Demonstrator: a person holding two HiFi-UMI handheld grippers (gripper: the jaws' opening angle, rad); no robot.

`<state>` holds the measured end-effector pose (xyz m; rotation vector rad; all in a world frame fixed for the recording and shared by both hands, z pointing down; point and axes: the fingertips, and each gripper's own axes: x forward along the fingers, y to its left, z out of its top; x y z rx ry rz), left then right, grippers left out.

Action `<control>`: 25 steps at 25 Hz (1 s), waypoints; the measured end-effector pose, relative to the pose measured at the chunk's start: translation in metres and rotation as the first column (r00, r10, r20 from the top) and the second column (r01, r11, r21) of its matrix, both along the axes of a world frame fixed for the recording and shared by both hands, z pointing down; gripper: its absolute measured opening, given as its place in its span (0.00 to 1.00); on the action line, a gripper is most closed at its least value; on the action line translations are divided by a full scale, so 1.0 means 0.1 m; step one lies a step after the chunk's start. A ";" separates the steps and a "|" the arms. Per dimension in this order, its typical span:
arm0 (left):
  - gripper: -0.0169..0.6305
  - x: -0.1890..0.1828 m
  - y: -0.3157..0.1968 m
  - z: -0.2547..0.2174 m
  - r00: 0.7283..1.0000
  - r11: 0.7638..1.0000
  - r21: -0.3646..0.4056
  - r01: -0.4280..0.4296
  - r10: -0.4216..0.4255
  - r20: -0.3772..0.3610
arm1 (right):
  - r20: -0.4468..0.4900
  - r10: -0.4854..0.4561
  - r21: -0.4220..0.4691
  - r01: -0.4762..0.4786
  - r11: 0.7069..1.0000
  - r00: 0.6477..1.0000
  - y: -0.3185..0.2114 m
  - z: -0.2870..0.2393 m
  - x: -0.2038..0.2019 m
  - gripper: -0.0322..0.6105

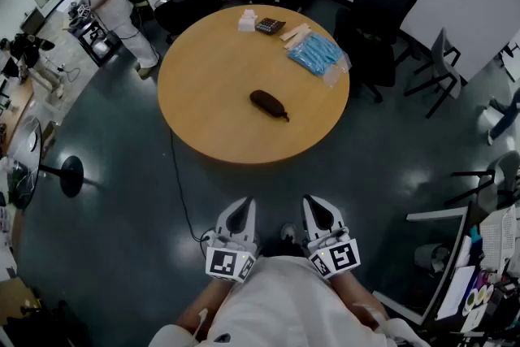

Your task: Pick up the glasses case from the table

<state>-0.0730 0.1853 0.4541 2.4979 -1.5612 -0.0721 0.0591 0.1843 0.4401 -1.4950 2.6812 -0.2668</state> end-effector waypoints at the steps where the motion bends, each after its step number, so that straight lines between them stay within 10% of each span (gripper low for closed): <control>1: 0.03 0.01 0.01 0.00 1.000 1.000 -0.001 -0.002 0.002 0.001 | 0.001 0.000 -0.001 0.000 1.000 1.000 0.00 0.00 0.01 0.07; 25: 0.03 0.36 -0.16 0.03 0.997 0.997 -0.018 0.080 -0.080 -0.012 | 0.016 -0.083 -0.049 0.083 0.995 0.996 -0.25 0.25 0.36 0.07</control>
